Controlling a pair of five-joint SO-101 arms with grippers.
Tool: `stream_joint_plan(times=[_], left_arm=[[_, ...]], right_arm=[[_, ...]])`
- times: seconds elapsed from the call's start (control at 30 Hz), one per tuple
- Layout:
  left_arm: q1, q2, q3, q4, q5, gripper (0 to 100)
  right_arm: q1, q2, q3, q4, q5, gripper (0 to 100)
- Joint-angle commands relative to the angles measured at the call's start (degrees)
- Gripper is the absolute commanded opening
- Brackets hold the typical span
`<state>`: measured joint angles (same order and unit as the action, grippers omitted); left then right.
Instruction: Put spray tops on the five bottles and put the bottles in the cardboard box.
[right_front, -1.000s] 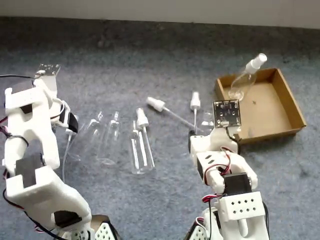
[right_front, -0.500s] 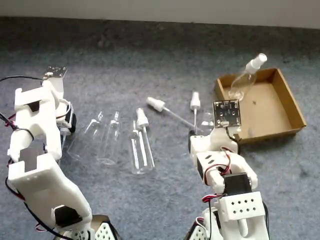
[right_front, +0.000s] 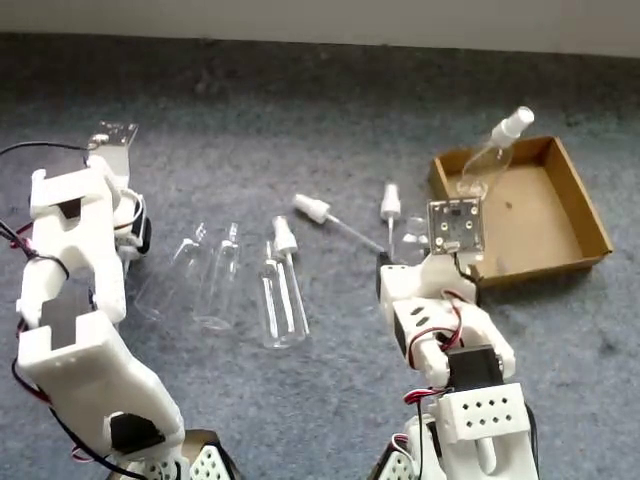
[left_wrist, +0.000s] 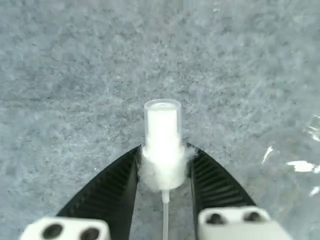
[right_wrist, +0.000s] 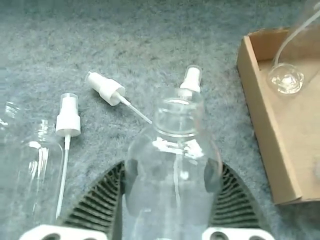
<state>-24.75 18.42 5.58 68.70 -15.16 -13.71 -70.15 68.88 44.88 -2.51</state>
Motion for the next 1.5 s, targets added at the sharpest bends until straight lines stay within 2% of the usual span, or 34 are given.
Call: stream_joint_plan(times=[0.0, 0.2, 0.4, 0.6, 0.8, 0.87, 0.93, 1.0, 1.17, 1.27, 1.47], left_arm=[[1.7, -10.0, -2.4, 1.8, -0.4, 1], [2.1, -20.0, -2.2, 2.0, -0.4, 1], [7.1, -31.9, 3.2, 5.1, -0.2, 0], [14.4, -45.0, 5.5, 6.1, 13.8, 1], [25.4, -53.8, 5.8, 6.1, 16.0, 1], [28.6, -56.2, 5.8, 6.1, 16.8, 1], [31.8, -58.9, 5.8, 6.1, 20.8, 1], [34.5, -61.8, 5.4, 5.7, 24.0, 1], [40.0, -68.7, 8.1, -4.7, 25.1, 1], [41.7, -71.9, 11.6, -13.6, 25.0, 1], [44.9, -74.2, 20.0, -27.6, 25.1, 1]], right_arm=[[0.7, -0.9, 2.4, -7.3, 0.5, 11.2], [0.7, -0.9, 9.1, -19.4, 0.5, 11.2], [0.7, -0.9, 10.4, -23.1, 0.5, 11.2], [0.7, -0.9, 10.6, -30.2, 0.5, 11.0], [-5.1, -0.9, 10.6, -30.4, 1.1, 11.0], [-7.8, -0.9, 10.6, -30.5, 4.9, 11.0], [-10.2, -0.9, 10.8, -31.8, 8.3, 10.9], [-11.7, -0.9, 12.4, -33.7, 8.5, 10.9], [-14.4, -0.9, 20.4, -44.9, 9.6, 10.9], [-14.5, -0.9, 24.9, -50.6, 14.7, 10.9], [-14.5, -0.9, 29.5, -53.1, 16.3, 10.9]])
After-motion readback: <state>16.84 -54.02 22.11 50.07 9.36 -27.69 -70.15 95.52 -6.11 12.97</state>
